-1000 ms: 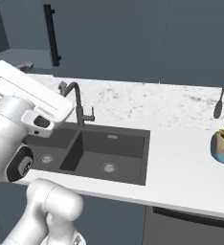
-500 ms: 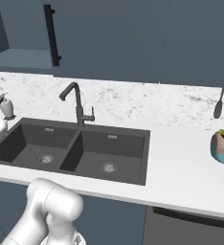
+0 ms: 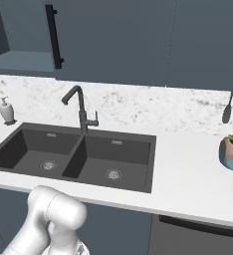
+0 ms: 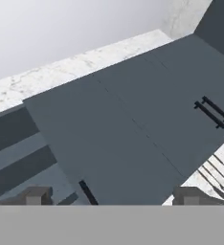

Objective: Pick the cereal and place it on the digital scale for weighing, and close the cabinet.

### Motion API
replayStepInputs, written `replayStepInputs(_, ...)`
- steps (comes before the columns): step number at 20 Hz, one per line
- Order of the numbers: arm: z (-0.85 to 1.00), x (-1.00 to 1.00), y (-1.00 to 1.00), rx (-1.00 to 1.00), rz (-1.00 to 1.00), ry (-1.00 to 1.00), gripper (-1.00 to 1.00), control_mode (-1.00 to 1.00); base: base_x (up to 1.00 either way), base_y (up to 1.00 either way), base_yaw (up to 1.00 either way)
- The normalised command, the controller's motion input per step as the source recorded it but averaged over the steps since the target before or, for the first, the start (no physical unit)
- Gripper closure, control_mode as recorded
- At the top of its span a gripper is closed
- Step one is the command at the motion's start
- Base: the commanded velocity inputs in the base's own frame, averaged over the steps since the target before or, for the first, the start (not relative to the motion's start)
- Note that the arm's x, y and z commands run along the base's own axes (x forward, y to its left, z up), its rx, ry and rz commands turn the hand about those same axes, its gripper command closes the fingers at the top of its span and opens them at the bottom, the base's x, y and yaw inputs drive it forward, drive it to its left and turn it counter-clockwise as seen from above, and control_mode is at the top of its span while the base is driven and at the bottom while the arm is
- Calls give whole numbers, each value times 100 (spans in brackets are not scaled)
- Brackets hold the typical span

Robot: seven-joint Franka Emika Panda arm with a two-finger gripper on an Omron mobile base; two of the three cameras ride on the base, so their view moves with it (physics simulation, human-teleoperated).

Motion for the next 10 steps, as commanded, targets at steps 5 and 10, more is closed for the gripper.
replayStepInputs(5,-13,-13,100,-11,-20,-33,-100,-100,0,0,0)
replayStepInputs(10,-4,7,100,-24,-18,-27,-100,-100,0,0,0)
